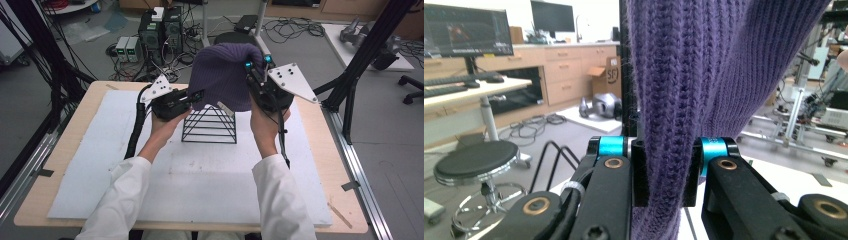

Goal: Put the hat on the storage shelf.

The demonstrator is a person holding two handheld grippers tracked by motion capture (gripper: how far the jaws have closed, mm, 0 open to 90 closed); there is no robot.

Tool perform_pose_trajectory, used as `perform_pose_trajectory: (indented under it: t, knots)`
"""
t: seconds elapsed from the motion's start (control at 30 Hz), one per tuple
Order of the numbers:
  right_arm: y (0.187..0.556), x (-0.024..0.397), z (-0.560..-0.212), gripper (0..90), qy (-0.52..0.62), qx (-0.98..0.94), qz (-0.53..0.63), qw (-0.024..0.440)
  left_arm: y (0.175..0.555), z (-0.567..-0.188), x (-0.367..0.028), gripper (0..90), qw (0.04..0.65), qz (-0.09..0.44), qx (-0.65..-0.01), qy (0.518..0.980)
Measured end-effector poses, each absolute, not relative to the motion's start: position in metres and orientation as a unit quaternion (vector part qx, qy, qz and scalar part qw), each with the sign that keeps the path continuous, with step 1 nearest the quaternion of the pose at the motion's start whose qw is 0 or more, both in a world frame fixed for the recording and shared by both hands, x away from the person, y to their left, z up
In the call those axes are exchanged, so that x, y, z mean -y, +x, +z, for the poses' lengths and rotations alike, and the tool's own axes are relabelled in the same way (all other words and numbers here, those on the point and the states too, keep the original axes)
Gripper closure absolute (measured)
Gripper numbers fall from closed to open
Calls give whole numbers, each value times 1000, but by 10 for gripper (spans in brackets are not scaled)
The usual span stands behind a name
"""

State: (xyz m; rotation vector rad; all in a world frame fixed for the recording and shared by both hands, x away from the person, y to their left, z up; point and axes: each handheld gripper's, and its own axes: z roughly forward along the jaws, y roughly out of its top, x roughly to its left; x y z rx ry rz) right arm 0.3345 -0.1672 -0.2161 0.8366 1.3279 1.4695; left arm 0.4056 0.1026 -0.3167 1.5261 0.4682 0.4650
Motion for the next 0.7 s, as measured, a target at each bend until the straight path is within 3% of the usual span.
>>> perform_pose_trajectory:
  t: [0.7]
  knots:
    - [348,149,-268,728,376,-579,578,435,407,-367,-127,810,644,188,-255,696]
